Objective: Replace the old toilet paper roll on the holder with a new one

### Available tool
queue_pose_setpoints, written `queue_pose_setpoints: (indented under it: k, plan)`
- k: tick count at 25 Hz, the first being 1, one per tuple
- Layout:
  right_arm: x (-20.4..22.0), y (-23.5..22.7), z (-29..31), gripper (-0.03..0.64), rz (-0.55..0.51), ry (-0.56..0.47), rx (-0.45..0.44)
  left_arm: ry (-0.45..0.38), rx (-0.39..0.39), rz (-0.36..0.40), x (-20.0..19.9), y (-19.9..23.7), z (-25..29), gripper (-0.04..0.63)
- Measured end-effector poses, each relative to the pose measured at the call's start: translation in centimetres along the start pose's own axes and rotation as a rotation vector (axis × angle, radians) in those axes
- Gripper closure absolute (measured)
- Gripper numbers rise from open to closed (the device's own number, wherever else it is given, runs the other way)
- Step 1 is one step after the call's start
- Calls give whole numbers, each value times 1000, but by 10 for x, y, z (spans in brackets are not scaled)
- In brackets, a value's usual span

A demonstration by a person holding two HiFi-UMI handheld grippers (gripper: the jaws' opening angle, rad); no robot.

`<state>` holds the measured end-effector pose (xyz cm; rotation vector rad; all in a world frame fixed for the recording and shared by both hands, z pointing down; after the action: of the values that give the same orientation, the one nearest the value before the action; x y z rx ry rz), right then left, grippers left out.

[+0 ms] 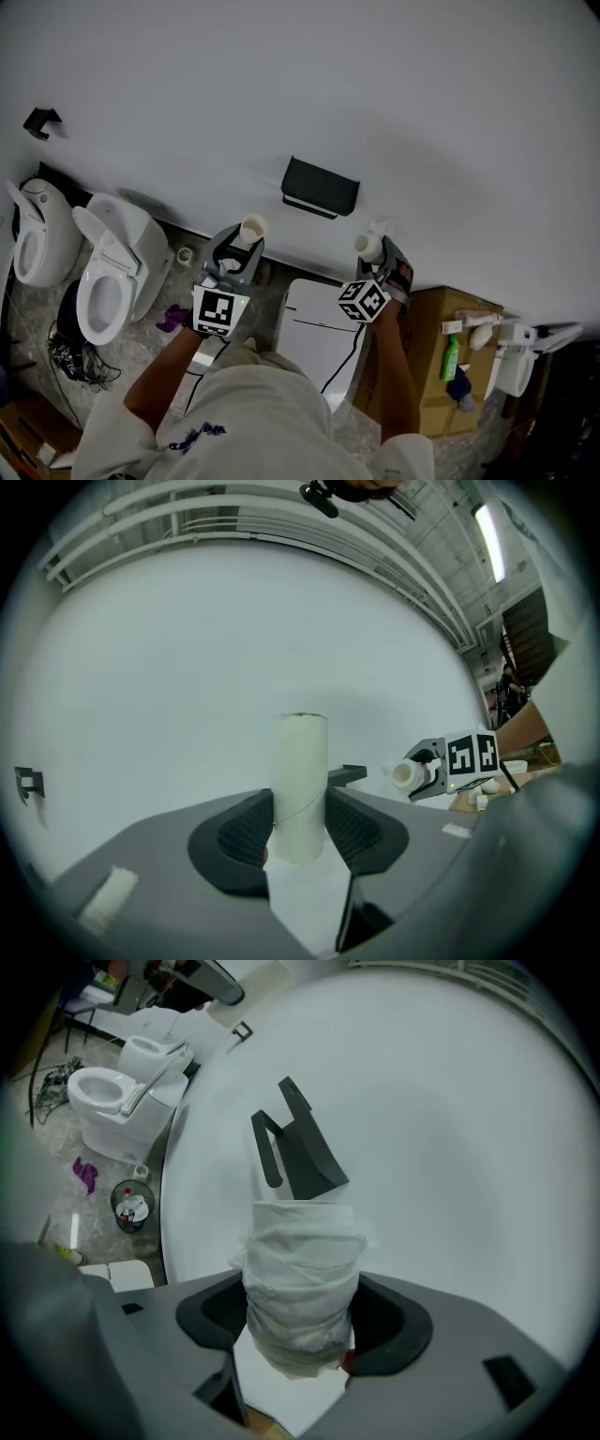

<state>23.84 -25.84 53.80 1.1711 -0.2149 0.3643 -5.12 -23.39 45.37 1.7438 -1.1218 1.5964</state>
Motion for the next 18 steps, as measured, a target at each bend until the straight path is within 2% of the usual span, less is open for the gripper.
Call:
queue_pose_setpoints:
  k: [3,11,15,18]
  plan:
    - [0,-4,14,307,-44,27,4,-1,5,3,1,2,-2,417]
    - [-16,4,43,307,-100,9,-7,14,-9,3,3,-5,-16,417]
    - [-13,8,47,307,-145,40,-23,5,-12,-35,0,-12,-19,418]
    - [-23,14,53,307,-175,46,-21,7,-9,-29,-3,-10,-24,417]
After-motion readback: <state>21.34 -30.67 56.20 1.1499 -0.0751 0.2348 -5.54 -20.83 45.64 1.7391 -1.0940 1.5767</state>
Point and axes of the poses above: the fingertips, and each gripper's own axes: z forward along the fingers, y to its left, x out of its underside, the point moved 1 cm from there along -z, backward along the fingers, and after that the axes turned 12 degrees about -y, right-handed, at the moved point
